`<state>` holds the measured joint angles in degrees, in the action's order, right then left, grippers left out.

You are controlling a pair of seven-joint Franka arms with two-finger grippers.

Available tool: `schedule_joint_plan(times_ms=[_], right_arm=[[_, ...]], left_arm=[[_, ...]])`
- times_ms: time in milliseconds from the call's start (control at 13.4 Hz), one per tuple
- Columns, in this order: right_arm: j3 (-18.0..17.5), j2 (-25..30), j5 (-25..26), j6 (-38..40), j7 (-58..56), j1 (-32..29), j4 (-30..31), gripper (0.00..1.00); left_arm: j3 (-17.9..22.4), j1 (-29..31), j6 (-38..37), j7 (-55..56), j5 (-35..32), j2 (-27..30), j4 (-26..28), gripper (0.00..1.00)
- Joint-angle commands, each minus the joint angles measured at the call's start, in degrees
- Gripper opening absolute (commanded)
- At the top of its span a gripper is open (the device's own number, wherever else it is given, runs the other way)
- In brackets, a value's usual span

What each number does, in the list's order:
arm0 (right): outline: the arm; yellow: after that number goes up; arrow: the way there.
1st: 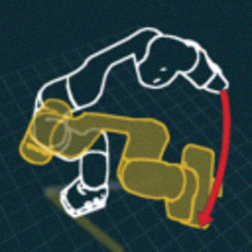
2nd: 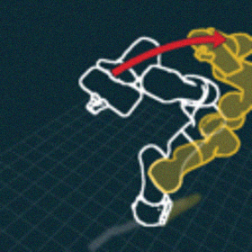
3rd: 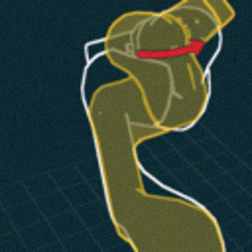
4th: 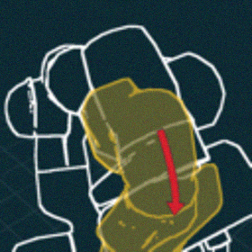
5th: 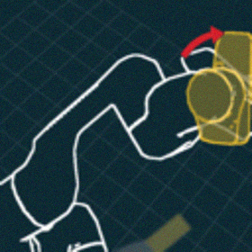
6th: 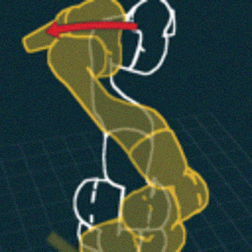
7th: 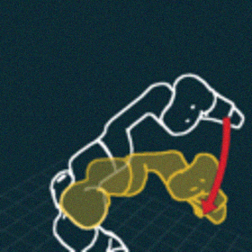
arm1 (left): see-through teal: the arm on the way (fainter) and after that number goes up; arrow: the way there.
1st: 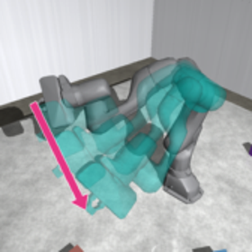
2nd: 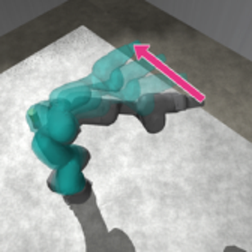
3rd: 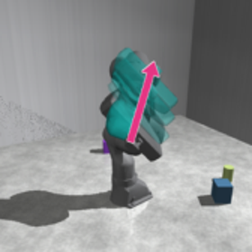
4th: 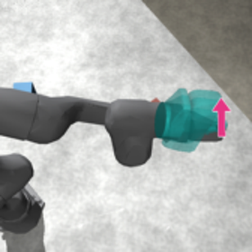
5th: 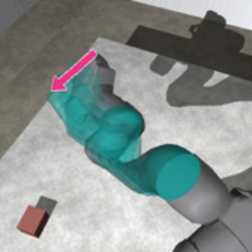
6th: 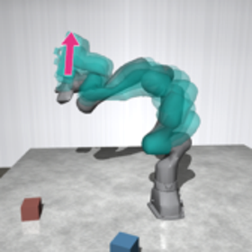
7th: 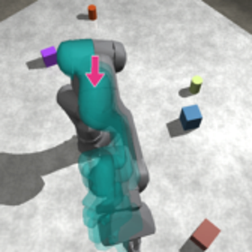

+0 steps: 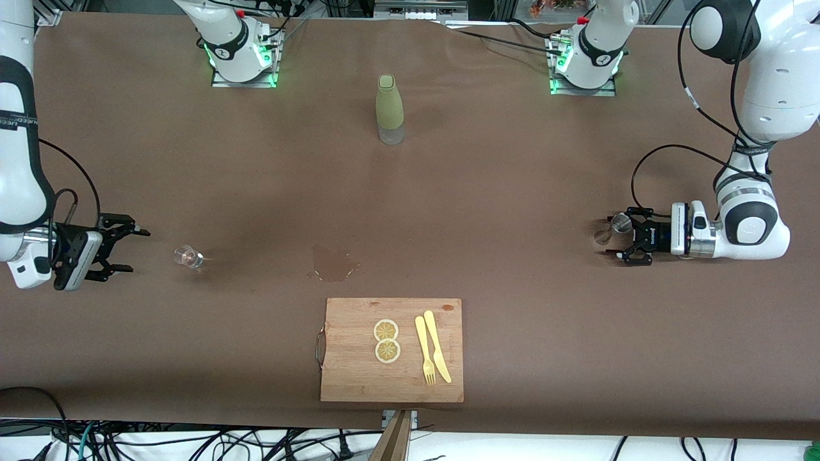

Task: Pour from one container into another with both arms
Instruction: 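Reach the right gripper to the glass beaker while the left gripper reaches the jigger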

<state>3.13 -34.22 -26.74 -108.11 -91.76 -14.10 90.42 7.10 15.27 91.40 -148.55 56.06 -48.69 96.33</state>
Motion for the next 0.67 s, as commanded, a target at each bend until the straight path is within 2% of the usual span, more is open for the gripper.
schedule_joint_plan(times_ms=[0, 75, 374, 598], right_arm=[[0.21, 0.83, -5.68, -2.54, -10.34, -1.02, 3.53, 1.00], [0.38, 0.48, -8.22, -3.07, -13.59, -1.37, 4.24, 1.00], [3.28, -4.96, -22.97, -4.04, -33.70, -1.99, 4.33, 1.00], [4.16, -8.04, -32.13, -3.78, -40.77, -2.07, 4.24, 1.00]], left_arm=[[0.55, 0.11, -2.53, -4.11, 1.25, -1.24, -2.11, 0.85], [0.55, 0.11, -2.71, -4.55, 1.16, -1.24, -2.37, 0.79], [0.72, 0.29, -3.86, -5.25, 0.89, -1.24, -2.82, 0.78], [0.90, 0.55, -4.12, -5.61, 0.63, -1.15, -2.82, 0.78]])
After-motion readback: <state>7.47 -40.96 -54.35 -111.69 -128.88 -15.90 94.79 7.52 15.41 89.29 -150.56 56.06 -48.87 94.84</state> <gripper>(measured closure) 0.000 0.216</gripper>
